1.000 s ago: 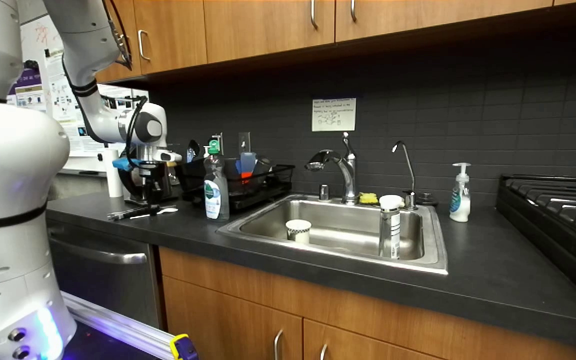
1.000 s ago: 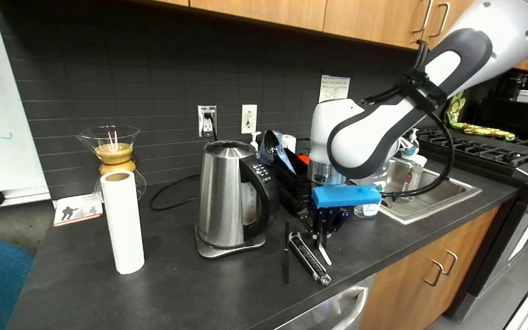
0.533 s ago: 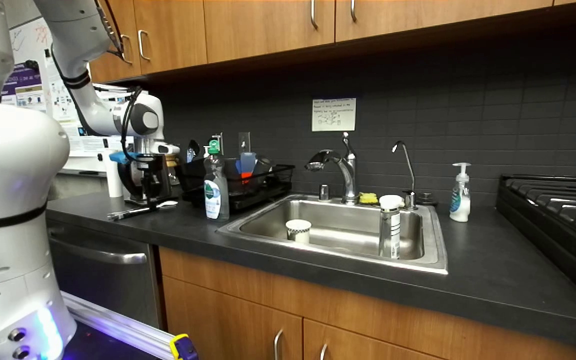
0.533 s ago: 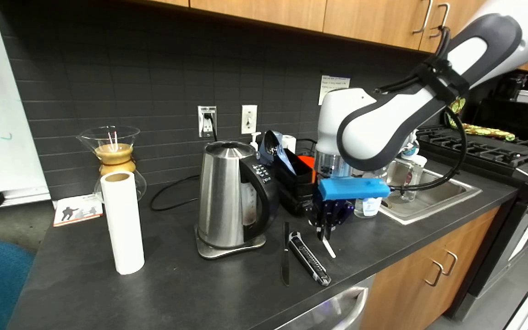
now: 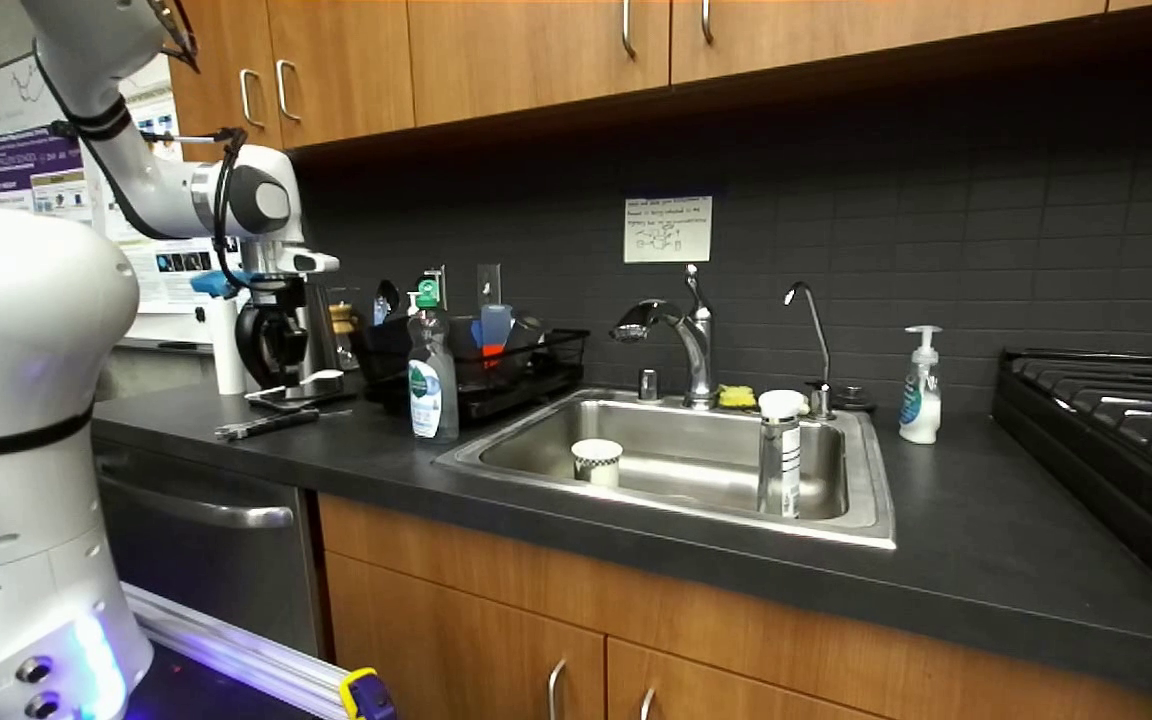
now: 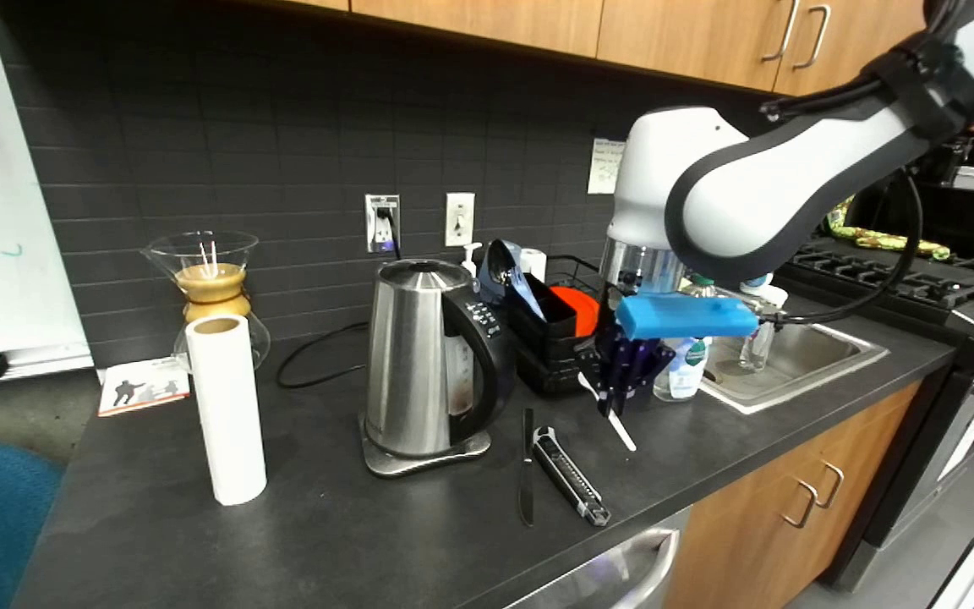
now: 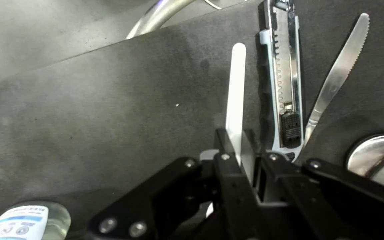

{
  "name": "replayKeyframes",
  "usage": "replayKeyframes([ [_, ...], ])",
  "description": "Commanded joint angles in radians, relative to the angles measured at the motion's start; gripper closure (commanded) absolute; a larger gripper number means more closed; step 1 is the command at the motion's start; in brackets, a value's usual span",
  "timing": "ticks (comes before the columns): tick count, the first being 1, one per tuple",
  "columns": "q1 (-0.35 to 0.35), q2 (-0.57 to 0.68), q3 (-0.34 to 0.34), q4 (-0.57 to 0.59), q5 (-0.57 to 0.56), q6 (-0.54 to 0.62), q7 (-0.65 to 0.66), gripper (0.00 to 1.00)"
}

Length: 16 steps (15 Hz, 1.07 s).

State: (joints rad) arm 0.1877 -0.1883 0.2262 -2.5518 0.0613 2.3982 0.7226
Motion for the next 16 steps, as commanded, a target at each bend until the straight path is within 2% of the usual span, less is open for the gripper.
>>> replayKeyframes([
  [1, -0.013, -0.098, 0.013, -0.019, -0.026, -0.046, -0.014, 0.97],
  [8, -0.073, -0.155, 0.007, 0.017, -0.128, -0.017, -0.068, 0.97],
  [16, -0.121, -0.151, 0.013, 0.054, -0.210, 0.138, -0.159, 0.97],
])
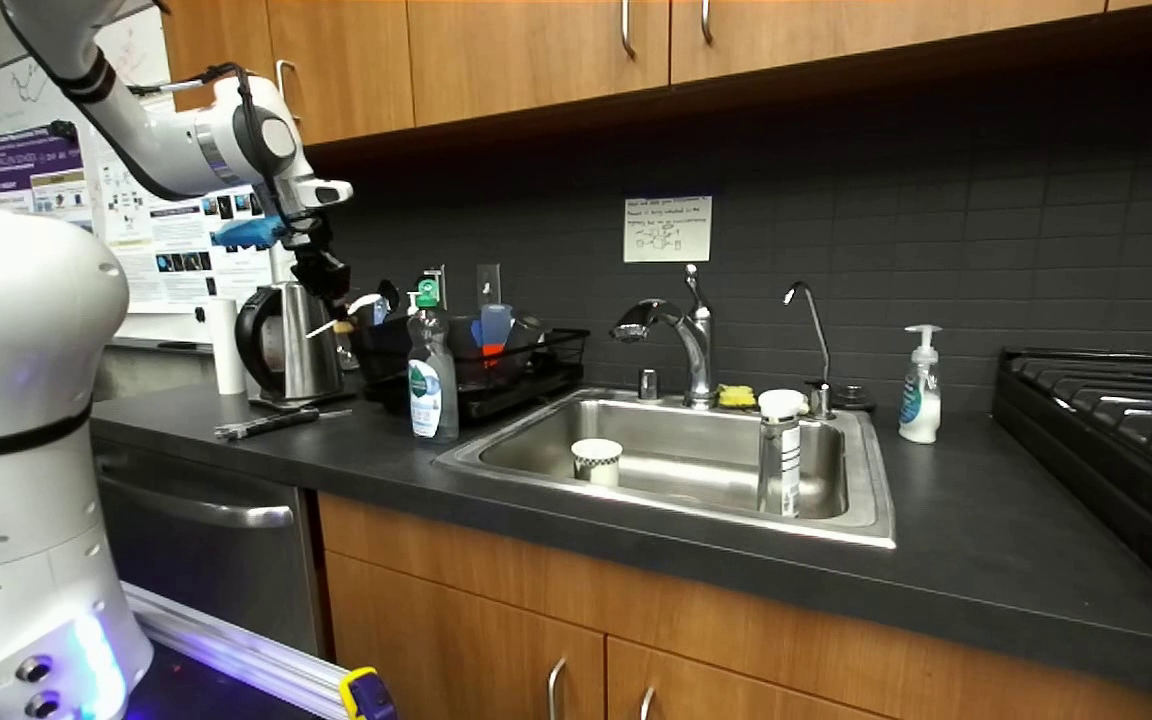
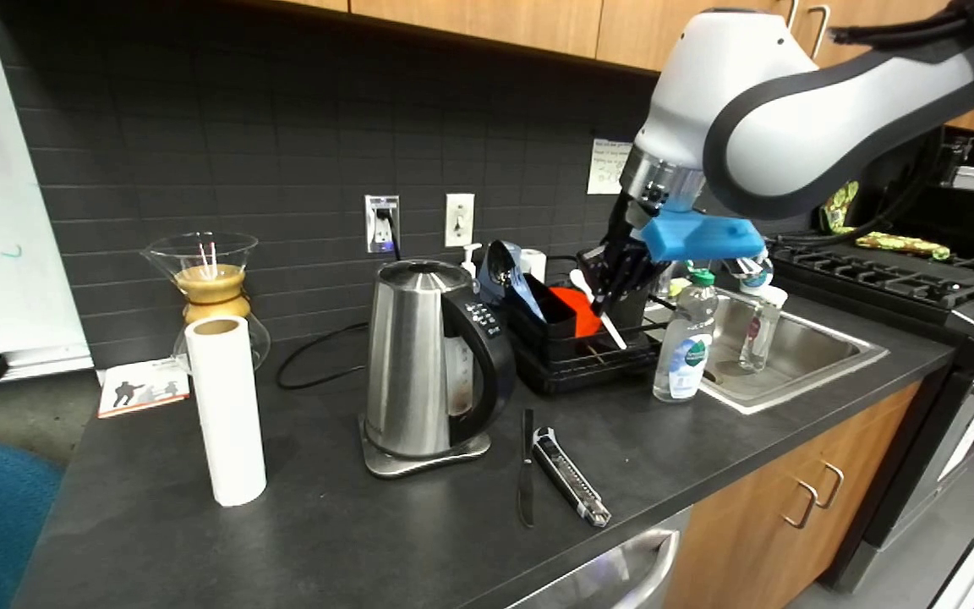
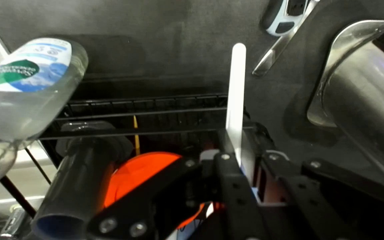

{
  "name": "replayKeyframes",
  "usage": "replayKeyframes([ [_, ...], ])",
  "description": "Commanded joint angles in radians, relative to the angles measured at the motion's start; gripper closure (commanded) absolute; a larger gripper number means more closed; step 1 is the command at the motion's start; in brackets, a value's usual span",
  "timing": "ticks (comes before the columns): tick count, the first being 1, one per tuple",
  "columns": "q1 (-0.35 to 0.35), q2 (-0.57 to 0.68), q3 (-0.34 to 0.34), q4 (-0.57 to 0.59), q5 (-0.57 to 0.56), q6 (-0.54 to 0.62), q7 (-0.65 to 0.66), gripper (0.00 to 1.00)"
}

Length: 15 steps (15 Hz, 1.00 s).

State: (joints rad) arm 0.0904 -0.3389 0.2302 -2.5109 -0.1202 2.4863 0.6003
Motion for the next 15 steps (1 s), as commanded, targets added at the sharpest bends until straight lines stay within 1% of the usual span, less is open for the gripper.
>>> replayKeyframes([
  [1, -0.032, 0.004, 0.010, 0.018, -0.038, 0.071, -0.047, 0.97],
  [4, -0.053, 0.013, 0.016, 0.033, -0.065, 0.120, -0.072, 0.97],
  [11, -0.099, 0.064, 0.036, 0.073, -0.147, 0.277, -0.119, 0.97],
  [13, -0.115, 0.089, 0.047, 0.087, -0.173, 0.322, -0.115, 0.97],
  [15, -0.124, 0.116, 0.049, 0.102, -0.228, 0.365, -0.094, 0.97],
])
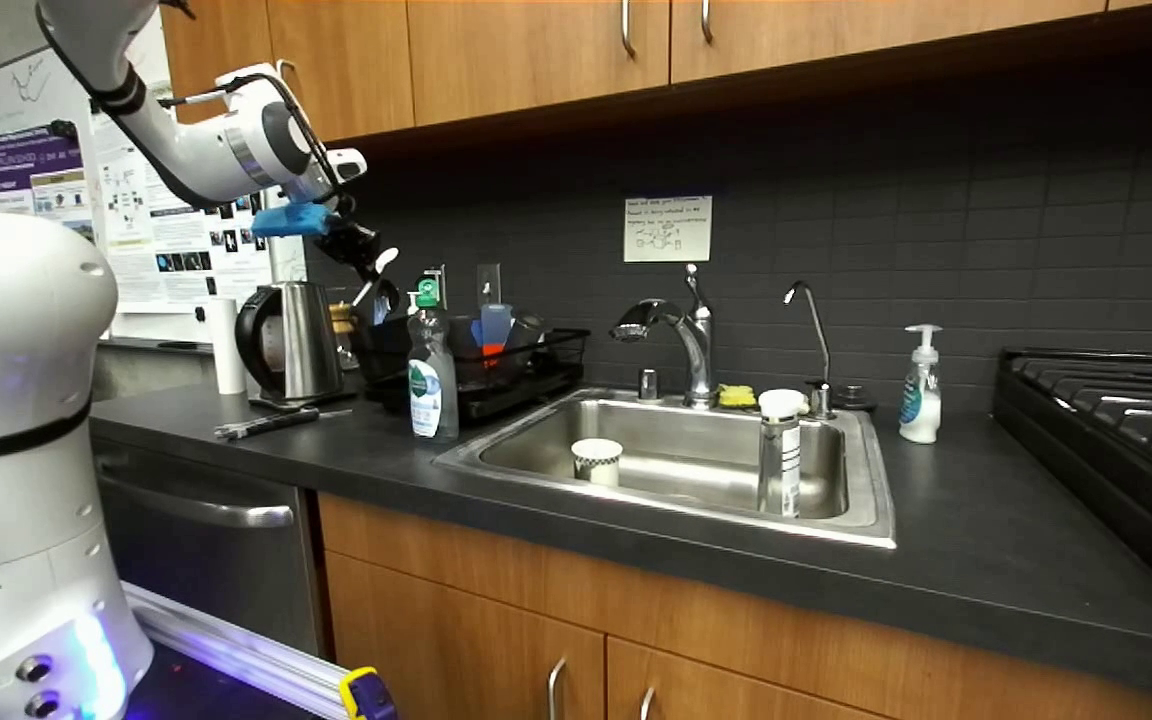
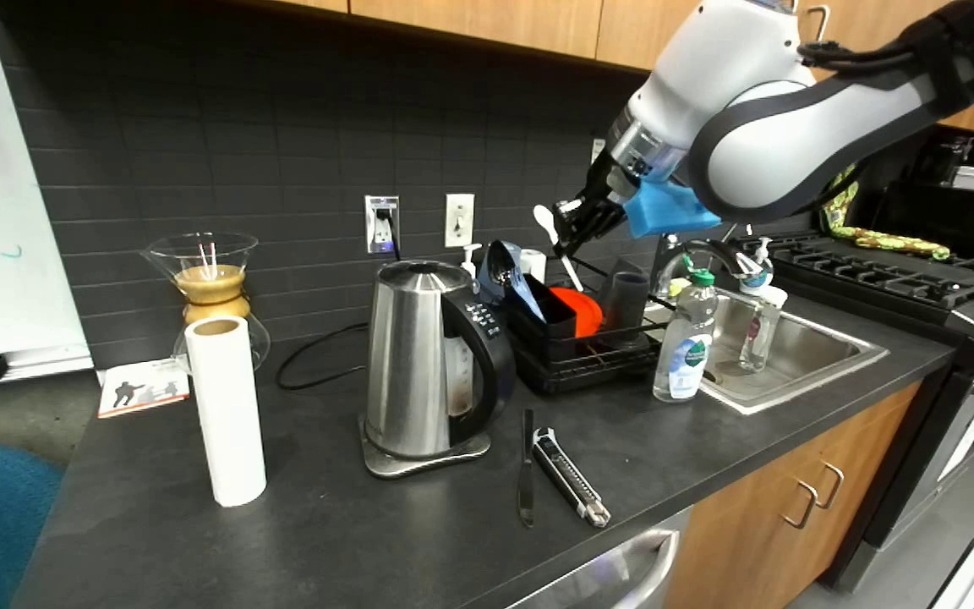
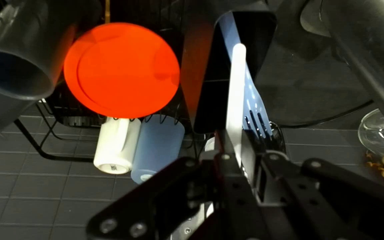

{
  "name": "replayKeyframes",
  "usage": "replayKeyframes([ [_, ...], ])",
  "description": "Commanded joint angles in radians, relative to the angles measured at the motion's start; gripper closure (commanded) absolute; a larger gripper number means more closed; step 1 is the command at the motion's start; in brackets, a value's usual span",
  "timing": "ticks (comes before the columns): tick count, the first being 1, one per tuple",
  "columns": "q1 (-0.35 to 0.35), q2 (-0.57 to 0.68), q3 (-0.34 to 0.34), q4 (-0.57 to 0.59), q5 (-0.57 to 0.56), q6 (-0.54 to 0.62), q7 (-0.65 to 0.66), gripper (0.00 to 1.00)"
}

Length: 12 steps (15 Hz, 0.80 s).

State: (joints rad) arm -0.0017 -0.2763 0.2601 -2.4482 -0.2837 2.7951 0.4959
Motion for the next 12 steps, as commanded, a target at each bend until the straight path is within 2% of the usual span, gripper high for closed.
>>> replayKeyframes([
  [1, -0.034, 0.063, 0.020, 0.043, -0.081, 0.073, 0.012, 0.97],
  [12, -0.056, 0.163, 0.020, 0.074, -0.215, 0.182, 0.042, 0.97],
])
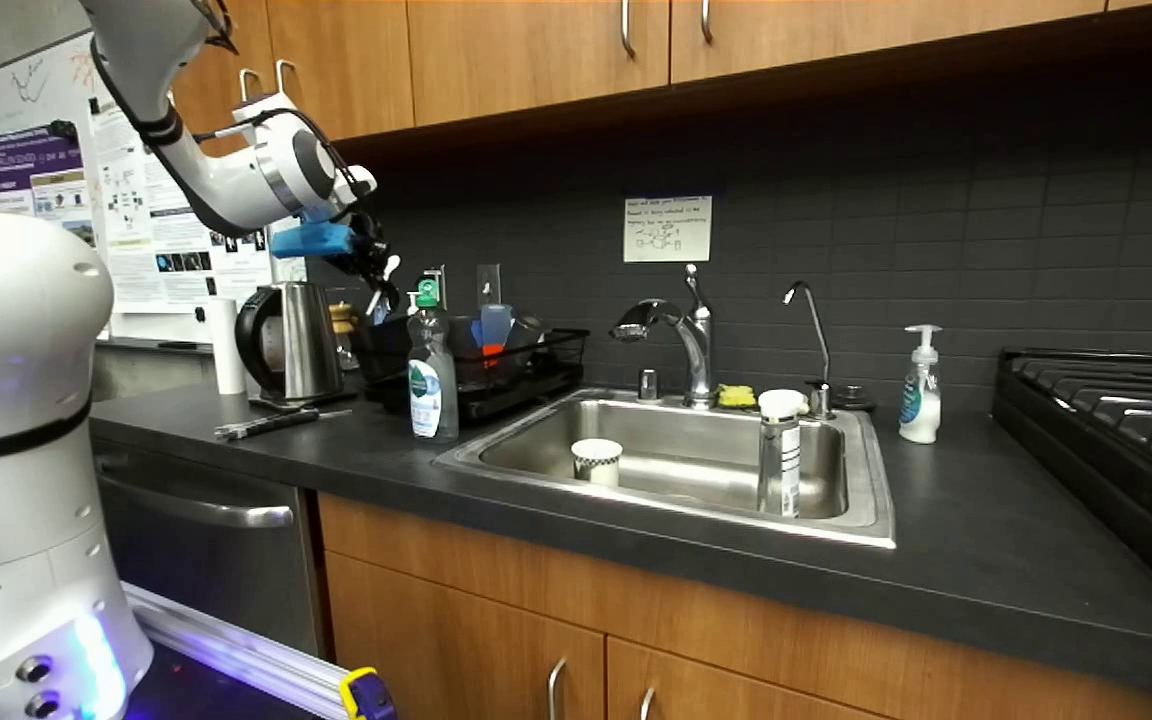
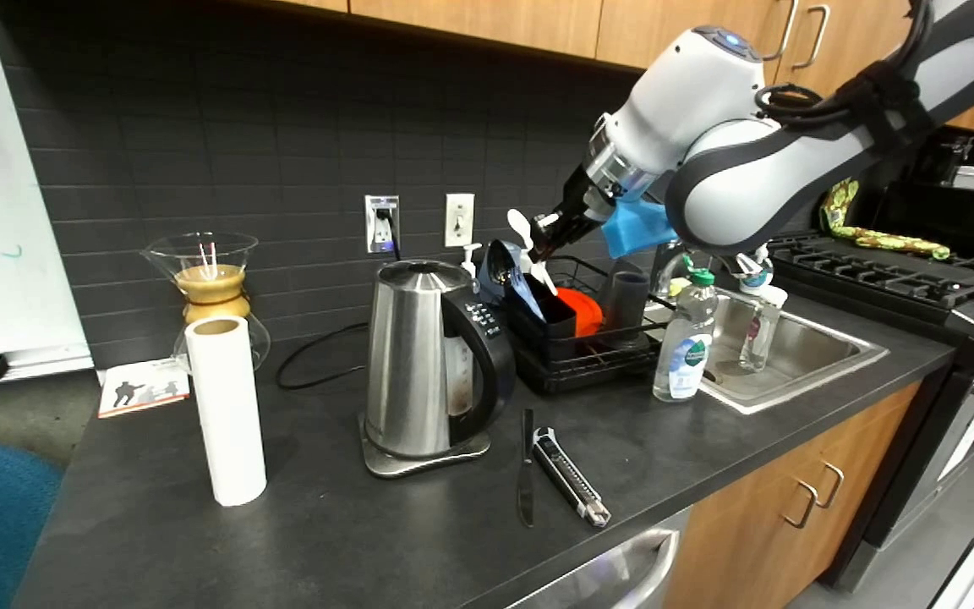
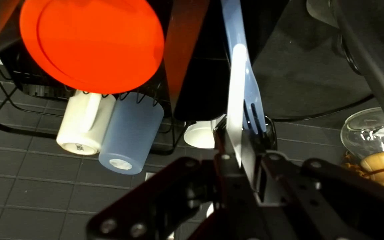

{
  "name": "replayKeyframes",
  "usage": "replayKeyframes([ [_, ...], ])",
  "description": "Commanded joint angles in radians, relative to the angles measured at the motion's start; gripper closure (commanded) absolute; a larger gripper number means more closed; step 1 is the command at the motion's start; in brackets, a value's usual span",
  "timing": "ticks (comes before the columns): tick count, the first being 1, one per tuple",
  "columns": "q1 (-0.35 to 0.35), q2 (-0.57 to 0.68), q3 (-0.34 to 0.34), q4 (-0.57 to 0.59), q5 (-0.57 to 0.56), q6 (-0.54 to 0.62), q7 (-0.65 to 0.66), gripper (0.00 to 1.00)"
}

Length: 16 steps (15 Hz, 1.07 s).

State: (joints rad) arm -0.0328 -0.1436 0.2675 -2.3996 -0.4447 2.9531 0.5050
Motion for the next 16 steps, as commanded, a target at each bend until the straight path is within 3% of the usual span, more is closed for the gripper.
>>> replayKeyframes([
  [1, -0.025, 0.037, 0.010, 0.028, -0.062, 0.028, 0.035, 0.97],
  [16, -0.024, 0.103, 0.003, 0.043, -0.169, 0.063, 0.119, 0.97],
])
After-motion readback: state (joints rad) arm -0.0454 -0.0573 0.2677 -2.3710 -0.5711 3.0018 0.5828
